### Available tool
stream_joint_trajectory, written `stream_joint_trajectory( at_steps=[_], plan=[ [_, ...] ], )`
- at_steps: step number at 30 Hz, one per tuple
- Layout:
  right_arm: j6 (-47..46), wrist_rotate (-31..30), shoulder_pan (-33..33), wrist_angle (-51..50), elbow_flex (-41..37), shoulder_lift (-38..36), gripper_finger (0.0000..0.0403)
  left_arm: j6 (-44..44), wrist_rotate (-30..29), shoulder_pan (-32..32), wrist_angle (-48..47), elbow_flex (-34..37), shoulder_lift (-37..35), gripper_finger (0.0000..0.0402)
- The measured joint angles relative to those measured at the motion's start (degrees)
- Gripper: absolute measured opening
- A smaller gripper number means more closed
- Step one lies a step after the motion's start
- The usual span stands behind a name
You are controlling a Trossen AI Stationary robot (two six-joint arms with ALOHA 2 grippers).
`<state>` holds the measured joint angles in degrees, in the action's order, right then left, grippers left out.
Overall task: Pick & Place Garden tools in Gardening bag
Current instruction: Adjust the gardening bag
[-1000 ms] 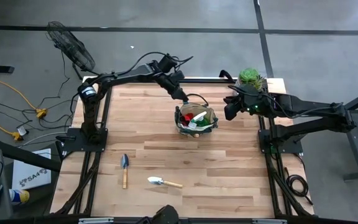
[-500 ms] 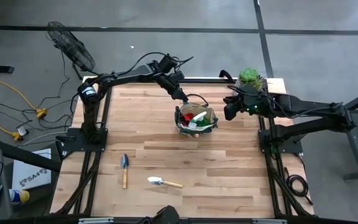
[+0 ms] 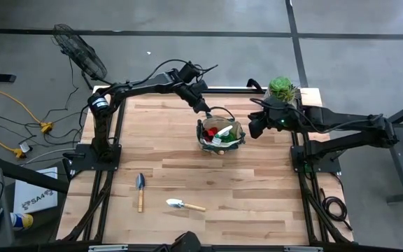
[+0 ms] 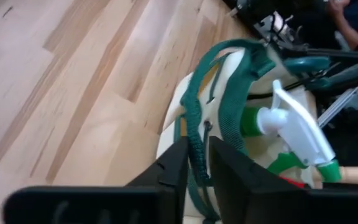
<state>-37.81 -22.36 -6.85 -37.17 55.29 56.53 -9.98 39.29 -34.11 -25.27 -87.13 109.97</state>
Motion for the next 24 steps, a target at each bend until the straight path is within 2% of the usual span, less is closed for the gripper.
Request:
stream_joint_trajectory(
  at_steps=[5, 11, 18, 24],
  plan=[
    [-1.59, 0.50, 0.70, 0.01, 0.00, -0.02, 0.0059, 3.36, -1.32, -0.15, -3.46, 0.00, 0.00, 0.0008],
    [-4.69, 1.28, 4.31, 0.12, 0.00, 0.73, 0.0059, 6.52, -1.34, -0.49, -6.55, 0.00, -0.03, 0.0004],
    [-11.22, 2.87, 11.06, 0.13, 0.00, 3.57, 0.0059, 8.64, -0.29, -4.05, -10.09, -0.02, -0.22, 0.0002],
    [-22.43, 4.12, 16.40, -0.42, 0.00, 8.84, 0.0059, 12.25, 1.32, -7.01, -14.45, -0.02, -0.22, 0.0001]
  ],
)
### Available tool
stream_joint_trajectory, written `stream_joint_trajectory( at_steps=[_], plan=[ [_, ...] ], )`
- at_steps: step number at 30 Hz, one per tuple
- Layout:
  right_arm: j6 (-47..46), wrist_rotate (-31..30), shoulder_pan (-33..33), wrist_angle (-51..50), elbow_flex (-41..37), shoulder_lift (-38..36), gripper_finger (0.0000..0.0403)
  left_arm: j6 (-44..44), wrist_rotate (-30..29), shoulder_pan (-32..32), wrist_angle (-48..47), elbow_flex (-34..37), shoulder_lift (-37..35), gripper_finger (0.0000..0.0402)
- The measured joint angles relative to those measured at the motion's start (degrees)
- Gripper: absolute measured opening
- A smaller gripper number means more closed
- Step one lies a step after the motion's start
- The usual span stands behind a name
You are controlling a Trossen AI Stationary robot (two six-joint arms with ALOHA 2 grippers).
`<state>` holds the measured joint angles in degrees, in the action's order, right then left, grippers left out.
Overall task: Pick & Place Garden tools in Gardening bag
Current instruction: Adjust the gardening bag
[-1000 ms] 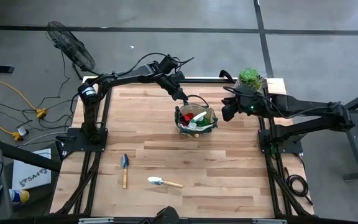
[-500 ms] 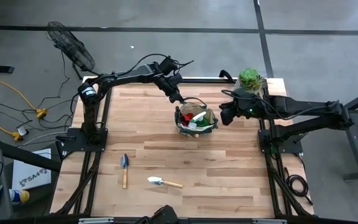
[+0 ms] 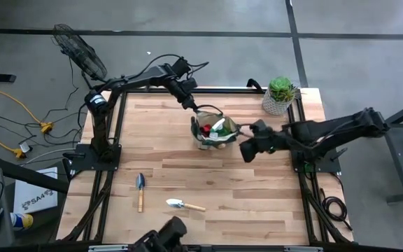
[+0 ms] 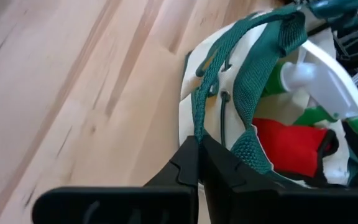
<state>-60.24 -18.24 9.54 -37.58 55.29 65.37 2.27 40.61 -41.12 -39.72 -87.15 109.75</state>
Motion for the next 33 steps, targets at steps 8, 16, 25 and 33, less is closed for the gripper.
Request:
stream_joint_trajectory(
  at_steps=[8, 16, 25, 33],
  plan=[
    [-18.43, -1.29, 0.12, -2.15, 0.00, 10.73, 0.0059, 5.07, -0.45, -0.51, -4.38, 0.00, 0.00, 0.0001],
    [-26.52, -5.81, -4.49, 0.45, 0.00, 16.51, 0.0059, 6.94, -0.27, -0.51, -7.47, 0.00, 0.00, 0.0000],
    [-21.39, -8.32, -11.88, 3.70, -0.02, 16.60, 0.0059, 8.01, 1.20, -0.49, -11.24, 0.00, 0.00, 0.0000],
    [-11.57, -5.12, -18.21, 12.00, -0.02, 16.60, 0.0059, 7.73, 3.84, 1.12, -11.52, 0.00, 0.00, 0.0000]
  ],
)
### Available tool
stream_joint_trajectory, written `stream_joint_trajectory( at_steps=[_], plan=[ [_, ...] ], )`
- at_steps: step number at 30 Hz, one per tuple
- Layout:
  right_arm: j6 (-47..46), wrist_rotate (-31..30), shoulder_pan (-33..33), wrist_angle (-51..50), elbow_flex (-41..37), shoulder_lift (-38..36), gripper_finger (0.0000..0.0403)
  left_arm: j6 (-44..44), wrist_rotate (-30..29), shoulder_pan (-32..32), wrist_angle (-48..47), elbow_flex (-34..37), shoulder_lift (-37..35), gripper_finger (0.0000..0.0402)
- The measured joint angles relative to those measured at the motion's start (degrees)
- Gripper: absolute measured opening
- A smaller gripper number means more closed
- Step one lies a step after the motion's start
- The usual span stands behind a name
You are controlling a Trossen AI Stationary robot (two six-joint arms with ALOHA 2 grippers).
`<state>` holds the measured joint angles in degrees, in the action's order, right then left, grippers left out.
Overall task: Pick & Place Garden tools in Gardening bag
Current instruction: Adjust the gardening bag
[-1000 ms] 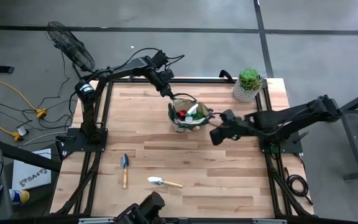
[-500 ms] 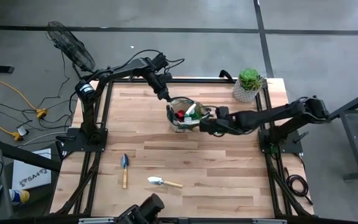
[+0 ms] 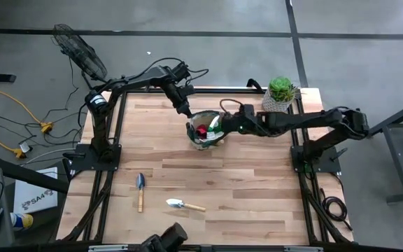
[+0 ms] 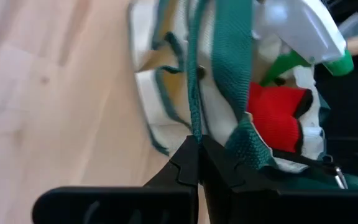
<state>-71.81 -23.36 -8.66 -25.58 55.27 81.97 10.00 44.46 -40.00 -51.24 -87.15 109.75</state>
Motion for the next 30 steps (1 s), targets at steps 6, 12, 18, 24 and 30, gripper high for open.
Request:
stream_joint_trajectory(
  at_steps=[6, 12, 18, 24, 30],
  plan=[
    [4.68, 2.64, -3.90, 1.16, 0.00, 0.00, 0.0059, -0.41, 0.03, 4.48, 0.57, 0.00, 0.00, 0.0000],
    [8.19, 4.80, -6.19, 1.91, 0.00, 0.00, 0.0059, -3.15, -0.01, 8.27, 3.20, 0.00, 0.00, 0.0000],
    [8.53, 6.09, -7.28, -2.25, -0.02, -0.84, 0.0059, -4.80, -1.26, 8.94, 4.35, 0.00, 0.00, 0.0000],
    [7.73, 6.03, -7.04, -4.84, -0.04, -5.01, 0.0059, -5.33, -1.73, 6.52, 4.27, 0.00, 0.00, 0.0000],
    [9.80, 8.79, -6.59, -10.45, -0.02, -9.97, 0.0059, -5.34, -1.52, 3.95, 4.22, 0.00, 0.00, 0.0000]
  ],
)
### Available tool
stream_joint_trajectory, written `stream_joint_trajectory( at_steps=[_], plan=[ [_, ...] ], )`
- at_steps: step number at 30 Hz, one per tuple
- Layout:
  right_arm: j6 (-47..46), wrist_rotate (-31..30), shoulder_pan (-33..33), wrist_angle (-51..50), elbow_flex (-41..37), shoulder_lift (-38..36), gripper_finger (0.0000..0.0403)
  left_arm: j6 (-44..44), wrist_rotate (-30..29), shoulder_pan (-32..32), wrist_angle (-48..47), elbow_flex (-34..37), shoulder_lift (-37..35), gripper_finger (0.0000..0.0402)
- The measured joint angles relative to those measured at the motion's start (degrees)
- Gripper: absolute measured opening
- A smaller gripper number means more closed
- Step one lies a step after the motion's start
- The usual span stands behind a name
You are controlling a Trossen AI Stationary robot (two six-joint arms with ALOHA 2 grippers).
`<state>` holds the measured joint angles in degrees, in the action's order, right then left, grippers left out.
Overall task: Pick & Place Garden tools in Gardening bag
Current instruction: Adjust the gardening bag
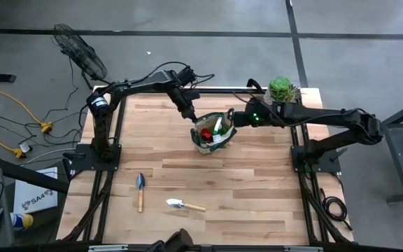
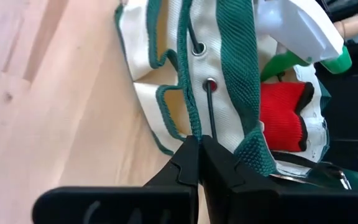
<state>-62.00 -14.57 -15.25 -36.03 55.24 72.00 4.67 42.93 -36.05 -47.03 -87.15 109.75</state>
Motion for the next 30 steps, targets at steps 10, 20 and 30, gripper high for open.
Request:
stream_joint_trajectory(
  at_steps=[10, 20, 30],
  plan=[
    [-1.34, -0.26, 7.04, -10.17, -0.02, -0.85, 0.0010, 0.09, 0.47, -2.77, 0.13, 0.00, 0.00, 0.0000],
    [-3.57, -5.41, 10.39, -6.51, -0.06, -3.48, 0.0003, 0.97, 0.39, -2.95, 0.08, 0.00, 0.00, 0.0000],
    [-8.67, -5.06, 13.38, -14.87, -0.03, -10.63, 0.0003, 1.07, 0.18, -2.96, 0.05, 0.00, 0.00, 0.0000]
  ],
)
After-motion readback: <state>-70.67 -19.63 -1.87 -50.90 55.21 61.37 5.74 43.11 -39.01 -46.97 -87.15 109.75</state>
